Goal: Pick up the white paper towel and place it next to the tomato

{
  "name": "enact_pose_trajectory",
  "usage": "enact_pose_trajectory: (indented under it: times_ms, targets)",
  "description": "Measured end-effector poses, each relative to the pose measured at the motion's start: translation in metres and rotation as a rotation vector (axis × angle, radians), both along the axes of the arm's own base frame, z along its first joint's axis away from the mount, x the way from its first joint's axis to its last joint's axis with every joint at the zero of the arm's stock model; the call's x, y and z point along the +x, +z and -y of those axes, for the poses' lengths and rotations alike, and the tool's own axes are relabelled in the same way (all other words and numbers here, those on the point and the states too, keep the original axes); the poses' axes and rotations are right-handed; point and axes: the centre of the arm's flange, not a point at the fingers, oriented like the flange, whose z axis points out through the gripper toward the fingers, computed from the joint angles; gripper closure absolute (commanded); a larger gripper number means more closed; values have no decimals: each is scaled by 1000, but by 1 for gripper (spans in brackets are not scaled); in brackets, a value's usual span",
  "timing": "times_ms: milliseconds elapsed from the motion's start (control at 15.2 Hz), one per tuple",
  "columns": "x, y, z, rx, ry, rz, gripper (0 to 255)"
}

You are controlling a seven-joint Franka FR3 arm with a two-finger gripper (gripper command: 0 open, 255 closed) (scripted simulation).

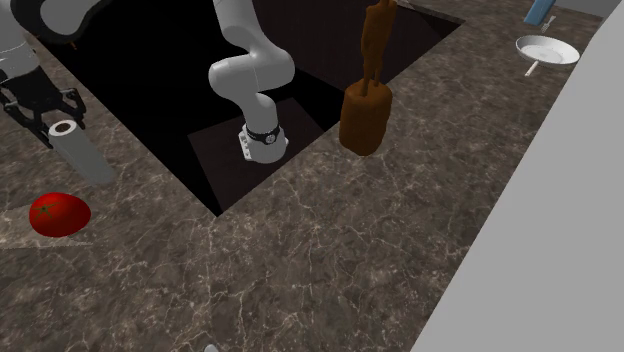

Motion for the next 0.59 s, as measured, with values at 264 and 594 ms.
enact_pose_trajectory:
  times_ms: [264,594]
  targets:
    - [-1,-21,0,0,0,0,255]
    - [0,-35,0,0,0,0,255]
